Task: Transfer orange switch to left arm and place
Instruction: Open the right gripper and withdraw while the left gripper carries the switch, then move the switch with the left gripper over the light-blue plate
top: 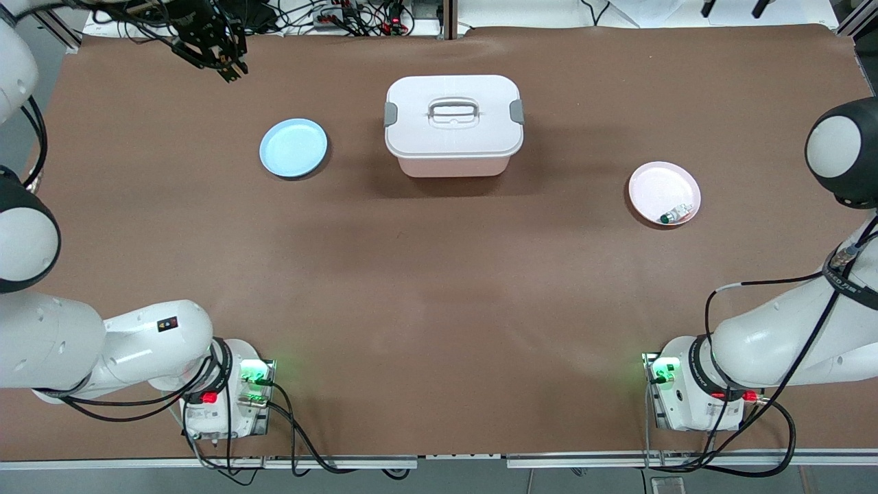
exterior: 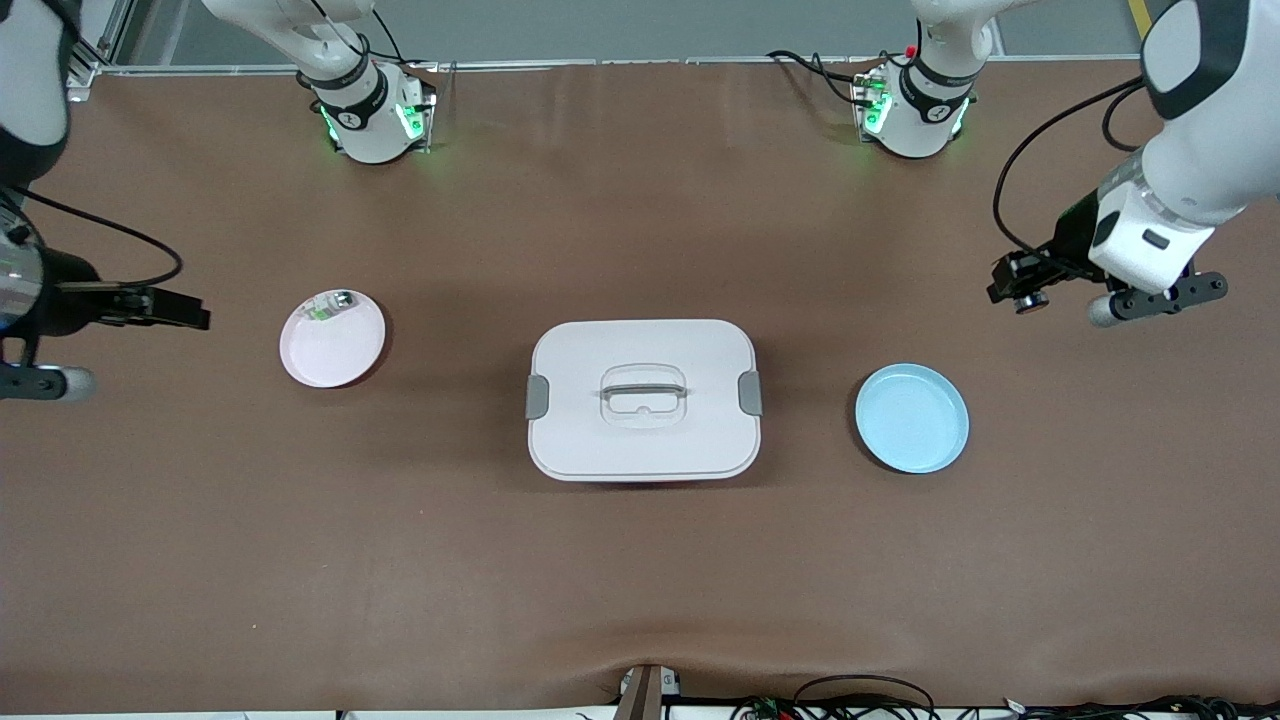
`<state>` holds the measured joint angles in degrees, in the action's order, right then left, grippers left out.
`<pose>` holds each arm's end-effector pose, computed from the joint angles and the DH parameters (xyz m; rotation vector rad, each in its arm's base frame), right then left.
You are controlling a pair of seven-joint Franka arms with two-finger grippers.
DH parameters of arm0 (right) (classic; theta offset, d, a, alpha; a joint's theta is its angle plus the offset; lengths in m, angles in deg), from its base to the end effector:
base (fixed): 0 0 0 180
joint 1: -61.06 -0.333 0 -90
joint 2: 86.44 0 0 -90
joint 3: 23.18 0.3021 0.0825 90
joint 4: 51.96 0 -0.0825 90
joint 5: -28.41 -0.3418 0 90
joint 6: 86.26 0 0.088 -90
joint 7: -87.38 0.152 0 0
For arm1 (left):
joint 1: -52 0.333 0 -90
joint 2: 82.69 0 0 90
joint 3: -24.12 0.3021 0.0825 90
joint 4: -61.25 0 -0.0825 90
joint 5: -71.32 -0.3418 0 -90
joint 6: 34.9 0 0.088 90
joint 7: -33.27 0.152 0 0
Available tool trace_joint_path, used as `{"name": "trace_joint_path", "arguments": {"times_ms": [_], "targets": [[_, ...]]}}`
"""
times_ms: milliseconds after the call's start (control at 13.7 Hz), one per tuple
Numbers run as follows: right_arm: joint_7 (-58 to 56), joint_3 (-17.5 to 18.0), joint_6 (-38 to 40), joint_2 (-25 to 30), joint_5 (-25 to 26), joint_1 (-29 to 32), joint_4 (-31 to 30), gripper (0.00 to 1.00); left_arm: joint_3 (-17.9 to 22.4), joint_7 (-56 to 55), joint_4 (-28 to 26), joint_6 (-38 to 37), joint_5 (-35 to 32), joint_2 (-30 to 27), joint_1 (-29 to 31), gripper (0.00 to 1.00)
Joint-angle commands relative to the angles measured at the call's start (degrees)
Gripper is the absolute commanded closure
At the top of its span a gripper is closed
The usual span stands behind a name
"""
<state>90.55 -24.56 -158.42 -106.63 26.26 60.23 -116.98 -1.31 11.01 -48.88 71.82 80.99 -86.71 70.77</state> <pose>0.5668 0.0035 0.5310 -3.0969 0.0883 0.3552 0.4973 -0.0821 0.4711 2.9739 0.4821 -0.0428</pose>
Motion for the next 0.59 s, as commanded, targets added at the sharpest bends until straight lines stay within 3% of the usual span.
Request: {"name": "trace_joint_path", "arguments": {"times_ms": [0, 293, 512], "targets": [[-1.5, 1.1, -0.6, 1.7, 1.0, 2.1, -0.7, 0.0, -1.0, -9.7, -7.3, 8.6, -3.2, -1.2, -0.2, 1.0], [-1.5, 1.1, -2.1, 2.3, 0.9, 3.2, -1.6, 0.0, -1.1, -17.1, -16.9, 20.5, -3.6, -0.7, -0.4, 1.0], [-2.2, 1.1, -7.1, 6.7, 0.9, 3.8, -8.7, 0.0, -1.1, -22.4, -22.0, 28.5, -4.7, 2.1, -0.4, 1.0]]}}
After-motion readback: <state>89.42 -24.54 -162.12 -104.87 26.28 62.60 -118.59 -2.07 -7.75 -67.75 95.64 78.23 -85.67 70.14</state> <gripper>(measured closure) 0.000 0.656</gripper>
